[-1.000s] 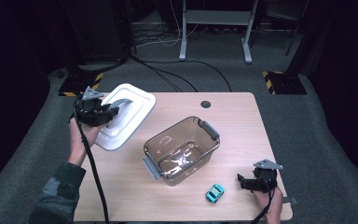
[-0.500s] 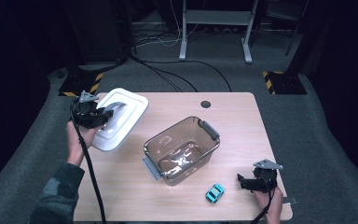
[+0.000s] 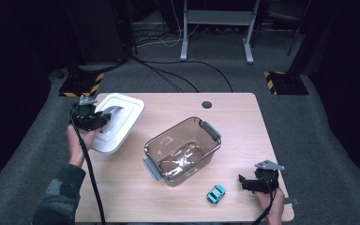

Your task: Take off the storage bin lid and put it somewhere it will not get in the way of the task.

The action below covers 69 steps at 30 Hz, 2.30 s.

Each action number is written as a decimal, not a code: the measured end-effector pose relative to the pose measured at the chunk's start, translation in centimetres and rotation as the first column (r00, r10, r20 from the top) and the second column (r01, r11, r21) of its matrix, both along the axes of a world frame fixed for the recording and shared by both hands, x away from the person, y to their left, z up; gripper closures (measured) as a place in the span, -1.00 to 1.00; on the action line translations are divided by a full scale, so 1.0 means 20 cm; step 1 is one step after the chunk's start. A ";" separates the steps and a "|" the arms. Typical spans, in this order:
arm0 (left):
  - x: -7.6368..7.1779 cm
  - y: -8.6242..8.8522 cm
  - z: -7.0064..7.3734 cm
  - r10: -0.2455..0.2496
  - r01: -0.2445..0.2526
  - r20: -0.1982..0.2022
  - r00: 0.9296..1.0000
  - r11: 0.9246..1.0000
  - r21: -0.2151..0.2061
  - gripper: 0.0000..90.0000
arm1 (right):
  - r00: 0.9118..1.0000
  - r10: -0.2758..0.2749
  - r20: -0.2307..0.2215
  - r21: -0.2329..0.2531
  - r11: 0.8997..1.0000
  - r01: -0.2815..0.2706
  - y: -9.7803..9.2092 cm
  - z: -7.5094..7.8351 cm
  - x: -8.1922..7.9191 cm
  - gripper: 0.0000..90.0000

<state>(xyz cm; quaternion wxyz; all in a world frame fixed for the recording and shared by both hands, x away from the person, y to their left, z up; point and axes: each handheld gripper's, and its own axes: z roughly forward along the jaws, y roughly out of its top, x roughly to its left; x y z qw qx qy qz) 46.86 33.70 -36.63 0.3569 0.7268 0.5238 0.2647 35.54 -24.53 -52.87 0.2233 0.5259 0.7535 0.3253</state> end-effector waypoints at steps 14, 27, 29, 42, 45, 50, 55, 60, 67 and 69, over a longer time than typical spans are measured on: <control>0.04 0.02 -0.13 0.032 -0.032 -0.042 0.999 0.999 -0.007 0.49 | 1.000 -0.005 0.001 0.004 1.000 0.005 0.00 0.00 0.00 -0.91; 0.05 0.05 -0.21 0.053 -0.054 -0.071 0.996 0.998 -0.017 0.49 | 1.000 -0.005 0.001 0.004 1.000 0.005 0.00 0.00 0.00 -0.91; 0.06 0.05 -0.22 0.058 -0.059 -0.068 0.996 0.998 -0.017 0.49 | 1.000 -0.006 0.001 0.004 1.000 0.006 0.00 0.00 0.00 -0.91; 0.05 0.05 -0.31 0.093 -0.097 -0.092 0.991 0.995 -0.037 0.49 | 1.000 -0.006 0.001 0.004 1.000 0.006 0.00 0.00 0.00 -0.91; 0.05 0.04 -0.33 0.096 -0.100 -0.101 0.990 0.994 -0.037 0.49 | 1.000 -0.007 0.001 0.004 1.000 0.007 0.00 0.00 0.00 -0.91; 0.05 0.04 -0.37 0.110 -0.115 -0.103 0.989 0.993 -0.041 0.49 | 1.000 -0.006 0.001 0.004 1.000 0.006 0.00 0.00 0.00 -0.91; 0.04 0.04 -0.41 0.125 -0.129 -0.097 0.987 0.991 -0.043 0.49 | 1.000 -0.006 0.001 0.004 1.000 0.006 0.00 0.00 0.00 -0.91; 0.04 0.03 -0.47 0.142 -0.147 -0.106 0.984 0.988 -0.040 0.49 | 1.000 -0.006 0.001 0.003 1.000 0.006 0.00 0.00 0.00 -0.91; 0.03 0.04 -0.53 0.168 -0.173 -0.120 0.978 0.984 -0.032 0.49 | 1.000 -0.006 0.001 0.004 1.000 0.006 0.00 0.00 0.00 -0.91; 0.03 0.04 -0.55 0.172 -0.177 -0.125 0.977 0.984 -0.024 0.49 | 1.000 -0.006 0.001 0.004 1.000 0.006 0.00 0.00 0.00 -0.91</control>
